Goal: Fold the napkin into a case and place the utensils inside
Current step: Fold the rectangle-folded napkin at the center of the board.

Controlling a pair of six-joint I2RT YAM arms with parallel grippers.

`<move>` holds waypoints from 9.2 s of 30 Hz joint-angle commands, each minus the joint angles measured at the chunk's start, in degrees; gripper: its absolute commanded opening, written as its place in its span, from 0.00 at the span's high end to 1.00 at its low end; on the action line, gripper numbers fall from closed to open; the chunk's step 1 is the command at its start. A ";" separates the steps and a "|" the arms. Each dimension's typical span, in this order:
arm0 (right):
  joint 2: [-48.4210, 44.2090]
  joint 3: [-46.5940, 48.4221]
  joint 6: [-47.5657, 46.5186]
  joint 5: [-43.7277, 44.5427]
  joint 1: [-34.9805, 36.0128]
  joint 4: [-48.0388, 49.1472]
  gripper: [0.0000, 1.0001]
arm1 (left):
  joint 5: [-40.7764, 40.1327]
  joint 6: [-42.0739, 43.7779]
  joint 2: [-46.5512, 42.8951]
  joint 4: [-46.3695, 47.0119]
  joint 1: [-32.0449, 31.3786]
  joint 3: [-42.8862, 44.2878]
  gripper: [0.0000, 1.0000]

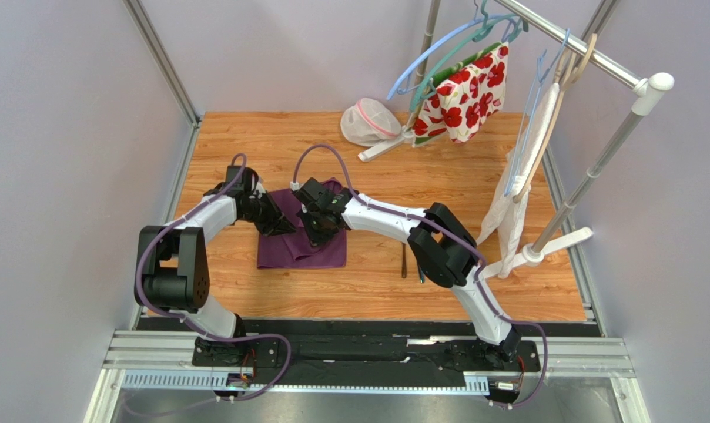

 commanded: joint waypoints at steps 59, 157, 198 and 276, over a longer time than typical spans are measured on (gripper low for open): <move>1.88 -3.07 5.07 -11.62 -20.51 10.32 0.52 | -7.36 -12.60 -13.35 -5.65 -3.28 -9.97 0.55; -10.51 -12.74 10.52 11.59 -11.37 -2.96 1.00 | -5.07 -11.46 -4.92 -3.81 -3.45 -8.13 0.44; -17.19 -17.65 20.63 -0.98 -5.13 2.92 1.00 | -19.75 14.20 -3.59 -25.95 3.83 9.63 1.00; -18.70 -20.04 9.47 -5.46 -2.85 3.10 0.62 | -5.35 9.98 -9.15 -21.65 7.36 3.20 0.87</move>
